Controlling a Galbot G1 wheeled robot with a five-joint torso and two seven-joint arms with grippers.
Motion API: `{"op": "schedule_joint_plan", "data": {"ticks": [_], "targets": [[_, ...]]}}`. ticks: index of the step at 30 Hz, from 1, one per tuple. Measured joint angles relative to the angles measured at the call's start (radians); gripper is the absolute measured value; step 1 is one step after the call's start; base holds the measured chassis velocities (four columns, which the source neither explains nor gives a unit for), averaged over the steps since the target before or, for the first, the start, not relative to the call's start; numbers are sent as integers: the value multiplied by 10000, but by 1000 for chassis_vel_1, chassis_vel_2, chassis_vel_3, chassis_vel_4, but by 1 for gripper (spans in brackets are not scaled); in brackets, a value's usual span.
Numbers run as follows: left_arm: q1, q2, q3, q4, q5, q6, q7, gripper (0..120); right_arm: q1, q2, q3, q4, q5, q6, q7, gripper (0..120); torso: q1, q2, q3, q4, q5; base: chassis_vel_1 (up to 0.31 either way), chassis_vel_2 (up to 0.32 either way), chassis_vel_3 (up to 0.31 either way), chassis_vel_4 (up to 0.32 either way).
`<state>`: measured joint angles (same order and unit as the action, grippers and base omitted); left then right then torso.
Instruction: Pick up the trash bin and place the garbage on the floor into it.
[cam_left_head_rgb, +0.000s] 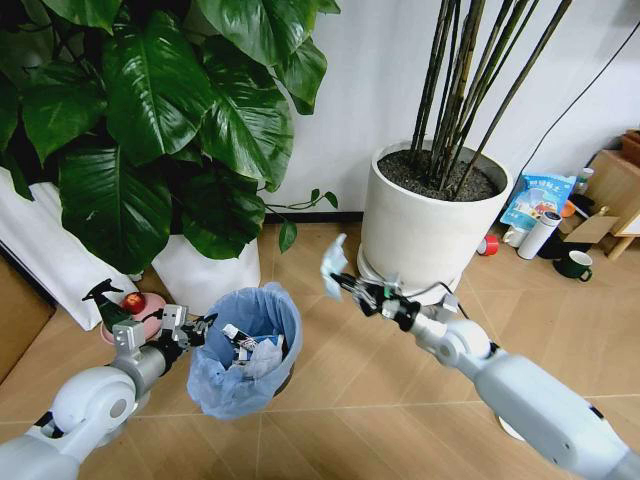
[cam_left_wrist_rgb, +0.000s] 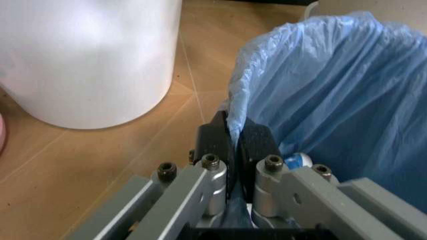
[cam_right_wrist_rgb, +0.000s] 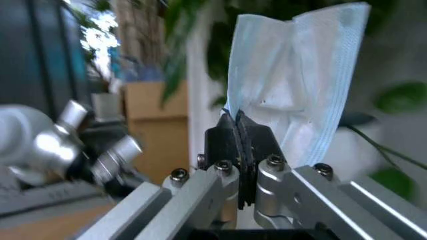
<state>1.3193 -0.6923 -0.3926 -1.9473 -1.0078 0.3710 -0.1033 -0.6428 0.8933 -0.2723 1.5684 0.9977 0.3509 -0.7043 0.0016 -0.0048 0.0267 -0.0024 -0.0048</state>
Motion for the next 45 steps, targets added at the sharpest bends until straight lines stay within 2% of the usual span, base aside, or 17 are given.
{"op": "schedule_joint_plan", "data": {"ticks": [3,4,5,7,9,16,22,25,27,29,32,34,36,39,40,45], "targets": [[-57,20,47,6,0,-3,0,0,325,65,-369,8,155,-29,-89,0,0,0,0,0,-2,0,0,0,0],[-122,54,105,12,0,-3,-1,0,692,120,-828,-26,277,-129,-241,0,0,0,0,0,0,0,0,0,0],[-305,106,224,31,-2,-6,-1,0,1845,262,-2330,-505,325,-400,-835,0,0,0,0,-2,0,0,0,0,0],[-323,106,233,35,-3,-5,-1,0,2007,287,-2536,-582,298,-433,-919,0,0,0,0,-3,0,0,0,0,0],[-367,103,247,46,1,-5,2,0,2697,434,-3261,-1000,-89,-562,-1312,0,0,0,0,-3,0,0,0,0,0],[-340,150,253,3,8,18,38,0,4065,1019,-3996,-2017,-1091,-863,-2257,0,0,0,0,0,-1,0,0,0,0],[-373,187,300,-49,6,31,53,0,4602,1207,-4299,-2362,-1709,-1218,-2808,0,-1,0,-1,-2,-1,0,0,0,0],[-430,182,333,-53,-8,34,54,0,4771,1208,-4602,-2458,-1739,-1253,-2859,7,-1,0,0,-3,0,0,0,0,0],[-476,165,346,-52,-16,35,54,0,4824,1229,-4682,-2506,-1760,-1255,-2858,16,-1,0,0,-3,0,0,0,0,0],[-495,158,355,-35,-20,35,54,0,4825,1238,-4692,-2513,-1695,-1256,-2824,25,0,0,0,-3,0,0,0,0,0],[-495,158,357,-18,-21,35,53,0,4825,1219,-4691,-2513,-1650,-1263,-2815,32,0,0,-1,-1,0,0,0,0,0],[-494,158,357,-9,-22,36,53,0,4815,1153,-4674,-2511,-1615,-1265,-2796,41,-1,0,-1,-1,0,0,0,0,0],[-492,158,355,-9,-23,37,54,0,4800,1133,-4650,-2511,-1607,-1265,-2787,45,-1,0,-1,-1,0,0,0,0,0],[-472,147,297,-2,-27,37,49,0,4642,1032,-4446,-2511,-1382,-1259,-2531,60,-1,0,-1,-2,0,0,0,0,0],[-472,147,297,-2,-27,37,49,0,4642,1032,-4446,-2511,-1382,-1259,-2531,60,-1,0,-1,-2,0,0,0,0,0],[-363,93,36,43,-41,38,38,0,3973,801,-3629,-2487,-398,-1240,-1187,79,0,0,-1,1,1,0,0,0,0]]}}
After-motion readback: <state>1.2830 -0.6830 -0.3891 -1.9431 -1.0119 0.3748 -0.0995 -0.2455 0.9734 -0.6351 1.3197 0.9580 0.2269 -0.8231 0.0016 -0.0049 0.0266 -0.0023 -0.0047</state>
